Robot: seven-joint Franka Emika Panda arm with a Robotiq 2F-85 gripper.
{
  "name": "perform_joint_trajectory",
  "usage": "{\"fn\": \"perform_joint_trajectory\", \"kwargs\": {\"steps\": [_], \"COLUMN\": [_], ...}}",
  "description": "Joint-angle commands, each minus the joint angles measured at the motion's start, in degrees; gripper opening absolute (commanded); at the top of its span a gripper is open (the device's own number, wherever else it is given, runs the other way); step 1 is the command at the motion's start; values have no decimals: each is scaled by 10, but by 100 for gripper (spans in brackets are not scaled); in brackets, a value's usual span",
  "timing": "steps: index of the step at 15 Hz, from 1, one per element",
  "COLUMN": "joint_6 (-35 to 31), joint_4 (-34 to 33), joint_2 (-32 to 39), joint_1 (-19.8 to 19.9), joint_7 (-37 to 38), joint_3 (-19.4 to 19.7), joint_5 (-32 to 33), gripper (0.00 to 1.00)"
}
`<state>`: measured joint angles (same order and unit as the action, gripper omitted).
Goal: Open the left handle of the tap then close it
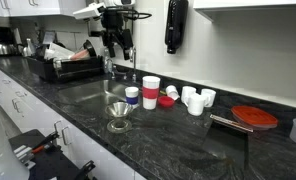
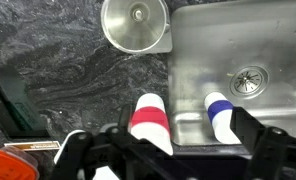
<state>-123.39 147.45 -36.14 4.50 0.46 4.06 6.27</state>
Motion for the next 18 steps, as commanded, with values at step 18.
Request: {"fn": "perform_joint_trajectory", "kwargs": {"steps": [18], "joint_6": [-196], "joint_4": [-113], "joint_2": [218], "joint_1": [5], "joint_7": [52], "joint_3": [-63], "joint_5": [70], "gripper": [100]}}
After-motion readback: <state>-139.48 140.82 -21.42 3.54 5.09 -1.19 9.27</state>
